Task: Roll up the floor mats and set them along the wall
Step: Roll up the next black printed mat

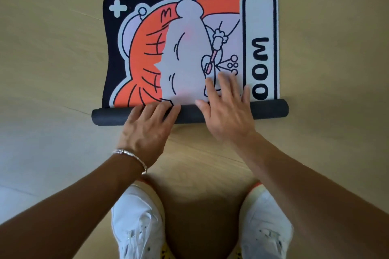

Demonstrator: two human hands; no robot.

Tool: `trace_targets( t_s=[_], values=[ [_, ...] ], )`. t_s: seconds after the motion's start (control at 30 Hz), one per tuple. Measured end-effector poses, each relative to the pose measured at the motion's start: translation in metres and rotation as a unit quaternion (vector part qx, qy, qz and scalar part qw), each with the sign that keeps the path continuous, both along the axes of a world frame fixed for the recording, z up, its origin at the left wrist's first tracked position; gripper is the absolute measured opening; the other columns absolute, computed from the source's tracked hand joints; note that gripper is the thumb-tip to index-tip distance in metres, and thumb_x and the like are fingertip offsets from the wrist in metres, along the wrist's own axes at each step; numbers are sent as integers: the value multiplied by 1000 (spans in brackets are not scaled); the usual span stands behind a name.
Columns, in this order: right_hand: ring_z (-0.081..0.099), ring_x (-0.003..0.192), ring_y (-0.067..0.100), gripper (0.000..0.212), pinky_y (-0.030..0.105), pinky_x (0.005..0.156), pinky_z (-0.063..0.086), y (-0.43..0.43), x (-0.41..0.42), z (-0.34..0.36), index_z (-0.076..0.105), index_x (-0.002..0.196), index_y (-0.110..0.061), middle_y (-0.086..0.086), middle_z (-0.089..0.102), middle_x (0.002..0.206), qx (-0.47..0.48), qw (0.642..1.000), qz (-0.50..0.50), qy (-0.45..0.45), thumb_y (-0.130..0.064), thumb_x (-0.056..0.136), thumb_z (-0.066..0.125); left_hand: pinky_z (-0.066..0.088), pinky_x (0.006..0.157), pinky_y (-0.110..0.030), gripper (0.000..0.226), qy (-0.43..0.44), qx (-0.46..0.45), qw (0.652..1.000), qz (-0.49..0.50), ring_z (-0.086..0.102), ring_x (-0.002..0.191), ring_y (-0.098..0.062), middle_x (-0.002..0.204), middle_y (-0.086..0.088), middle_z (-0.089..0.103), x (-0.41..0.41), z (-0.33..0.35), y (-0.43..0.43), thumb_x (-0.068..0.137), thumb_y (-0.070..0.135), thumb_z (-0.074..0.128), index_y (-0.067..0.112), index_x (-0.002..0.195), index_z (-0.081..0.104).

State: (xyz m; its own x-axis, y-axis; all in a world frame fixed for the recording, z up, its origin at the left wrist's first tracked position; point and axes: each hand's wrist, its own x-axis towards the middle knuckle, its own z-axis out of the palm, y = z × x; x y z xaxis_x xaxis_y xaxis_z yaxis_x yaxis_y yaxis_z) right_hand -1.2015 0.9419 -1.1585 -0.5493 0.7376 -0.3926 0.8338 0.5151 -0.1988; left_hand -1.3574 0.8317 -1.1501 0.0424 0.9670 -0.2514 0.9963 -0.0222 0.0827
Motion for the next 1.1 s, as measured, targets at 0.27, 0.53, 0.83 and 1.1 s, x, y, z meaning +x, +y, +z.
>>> trace_targets(
  t_s=[0.27,0.53,0.83,1.1],
  values=[
    [54,107,31,53,50,101,38,-27,24,12,59,116,-12,10,59,112,10,998,57,23,-53,90,38,47,77,-35,34,-69,-148,986,19,54,98,-22,109,1,57,-12,15,38,91,20,52,29,124,50],
    [50,121,31,57,53,108,31,-64,53,9,49,129,-9,12,55,125,10,998,60,3,-46,92,28,51,78,-37,37,-212,-166,963,-1,54,101,-24,111,-4,58,-5,4,-3,85,22,67,23,121,61],
    [50,121,32,60,61,103,31,-73,27,8,48,128,-16,10,55,124,15,996,84,34,-35,76,70,51,58,-38,48,-42,-73,996,-41,57,81,-25,99,-7,56,-12,5,-2,85,43,45,28,131,40],
    [52,116,29,46,59,103,34,-56,13,4,51,127,-14,6,58,122,17,997,59,49,-34,86,59,55,58,-40,60,-74,-58,995,-38,62,79,-30,97,-9,64,-31,1,-20,60,26,85,17,113,59]
  ],
)
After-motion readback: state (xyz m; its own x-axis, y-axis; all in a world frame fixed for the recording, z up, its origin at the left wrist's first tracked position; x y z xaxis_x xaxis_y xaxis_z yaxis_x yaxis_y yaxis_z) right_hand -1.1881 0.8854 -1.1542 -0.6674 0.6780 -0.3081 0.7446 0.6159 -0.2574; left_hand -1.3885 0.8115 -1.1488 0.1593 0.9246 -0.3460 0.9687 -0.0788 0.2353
